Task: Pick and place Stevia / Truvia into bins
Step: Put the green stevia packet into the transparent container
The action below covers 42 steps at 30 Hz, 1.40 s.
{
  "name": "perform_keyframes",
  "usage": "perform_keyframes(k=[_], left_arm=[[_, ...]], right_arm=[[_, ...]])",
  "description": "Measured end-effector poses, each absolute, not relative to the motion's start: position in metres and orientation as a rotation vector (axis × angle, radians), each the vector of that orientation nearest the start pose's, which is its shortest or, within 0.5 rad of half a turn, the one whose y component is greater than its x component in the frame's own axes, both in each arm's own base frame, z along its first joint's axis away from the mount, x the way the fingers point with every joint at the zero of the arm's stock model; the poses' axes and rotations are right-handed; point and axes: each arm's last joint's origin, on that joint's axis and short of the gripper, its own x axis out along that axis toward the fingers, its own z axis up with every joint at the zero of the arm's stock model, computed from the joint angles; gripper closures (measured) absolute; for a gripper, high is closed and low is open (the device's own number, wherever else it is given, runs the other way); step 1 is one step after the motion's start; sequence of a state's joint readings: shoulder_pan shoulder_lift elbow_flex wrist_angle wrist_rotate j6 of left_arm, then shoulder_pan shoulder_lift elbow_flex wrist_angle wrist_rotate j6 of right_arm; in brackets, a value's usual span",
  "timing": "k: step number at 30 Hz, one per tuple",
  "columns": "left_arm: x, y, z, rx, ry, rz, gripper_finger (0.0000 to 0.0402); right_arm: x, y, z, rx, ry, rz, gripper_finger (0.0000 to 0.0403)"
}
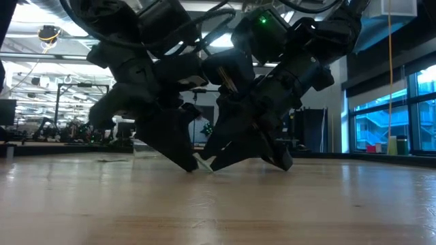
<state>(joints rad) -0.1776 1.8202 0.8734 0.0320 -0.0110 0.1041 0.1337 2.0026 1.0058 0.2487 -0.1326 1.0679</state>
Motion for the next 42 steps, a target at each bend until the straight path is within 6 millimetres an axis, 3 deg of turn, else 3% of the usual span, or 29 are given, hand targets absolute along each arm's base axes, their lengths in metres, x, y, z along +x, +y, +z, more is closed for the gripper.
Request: perform_keyframes(k=[15, 28, 42], left_arm=[[0.331, -0.061, 0.12, 0.221, 0.896, -0.139, 0.0313], [0.33, -0.063, 0.122, 0.302, 0.884, -0.013, 0.0313], [0.334, -0.074, 0.12, 0.44, 0.826, -0.091, 0.0322]], right_arm=[[0.378, 0.054, 0.102, 1.0, 0.853, -0.198, 0.0309], [0.377, 0.054, 0.102, 0.996, 0.858, -0.201, 0.0309], [0.376, 0.055, 0.101, 0.975, 0.87, -0.184, 0.0309]])
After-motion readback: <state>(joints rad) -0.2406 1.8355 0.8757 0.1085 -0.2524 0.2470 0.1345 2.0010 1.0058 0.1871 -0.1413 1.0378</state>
